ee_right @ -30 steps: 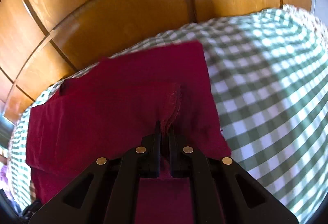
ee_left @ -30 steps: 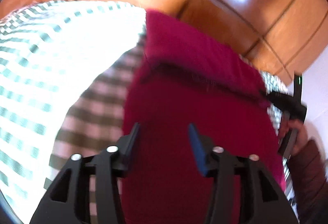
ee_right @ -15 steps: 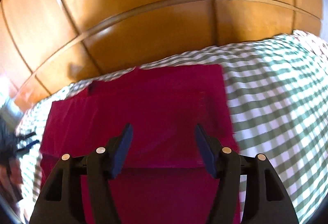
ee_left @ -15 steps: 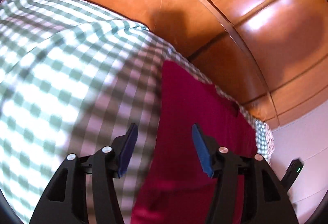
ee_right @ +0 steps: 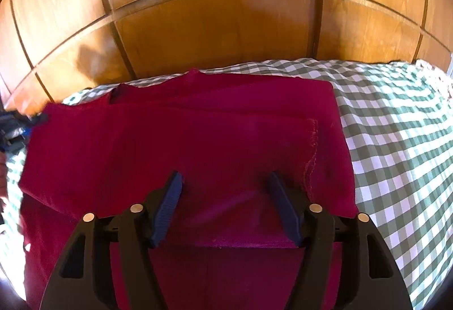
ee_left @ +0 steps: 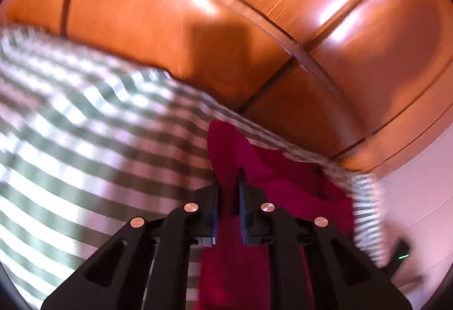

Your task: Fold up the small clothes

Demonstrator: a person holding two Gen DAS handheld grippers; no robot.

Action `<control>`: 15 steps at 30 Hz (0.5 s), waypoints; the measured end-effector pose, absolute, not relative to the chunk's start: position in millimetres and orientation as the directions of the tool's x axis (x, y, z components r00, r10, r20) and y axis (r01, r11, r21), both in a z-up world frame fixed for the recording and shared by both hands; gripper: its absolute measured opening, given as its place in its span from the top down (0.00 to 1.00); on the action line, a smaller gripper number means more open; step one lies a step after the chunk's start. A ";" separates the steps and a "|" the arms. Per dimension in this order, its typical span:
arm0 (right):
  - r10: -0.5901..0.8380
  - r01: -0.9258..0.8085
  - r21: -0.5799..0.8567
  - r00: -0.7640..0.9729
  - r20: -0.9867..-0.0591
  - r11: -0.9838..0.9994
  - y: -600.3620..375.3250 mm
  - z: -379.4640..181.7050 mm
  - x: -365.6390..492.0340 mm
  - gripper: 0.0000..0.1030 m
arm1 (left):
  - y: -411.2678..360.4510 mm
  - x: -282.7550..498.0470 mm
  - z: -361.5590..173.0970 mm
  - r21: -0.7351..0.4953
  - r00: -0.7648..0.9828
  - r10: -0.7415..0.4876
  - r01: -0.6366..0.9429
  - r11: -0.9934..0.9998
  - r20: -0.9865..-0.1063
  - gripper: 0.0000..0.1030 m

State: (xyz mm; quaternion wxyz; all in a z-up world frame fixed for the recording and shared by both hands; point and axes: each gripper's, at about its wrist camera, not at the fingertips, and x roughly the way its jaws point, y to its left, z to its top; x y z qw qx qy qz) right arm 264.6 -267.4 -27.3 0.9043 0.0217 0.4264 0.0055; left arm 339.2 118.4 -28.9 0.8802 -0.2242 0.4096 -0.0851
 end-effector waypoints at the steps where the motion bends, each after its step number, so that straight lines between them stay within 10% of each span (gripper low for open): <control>1: 0.016 0.006 0.026 0.634 -0.773 1.000 -263.8 -30.5 265.9 0.31 | 115.8 340.5 -31.3 -0.413 0.645 -0.289 -0.045 0.910 -0.707 0.91; 6: -0.057 0.007 -0.068 0.638 -0.768 0.998 -249.1 -39.4 271.0 0.19 | 102.8 342.3 -53.7 -0.184 0.581 -0.086 -0.111 0.977 -0.809 0.79; 15: -0.044 0.012 -0.047 0.644 -0.764 0.999 -252.7 -41.7 269.3 0.18 | 53.4 262.4 -41.1 -0.140 0.612 -0.133 0.037 0.989 -0.779 0.70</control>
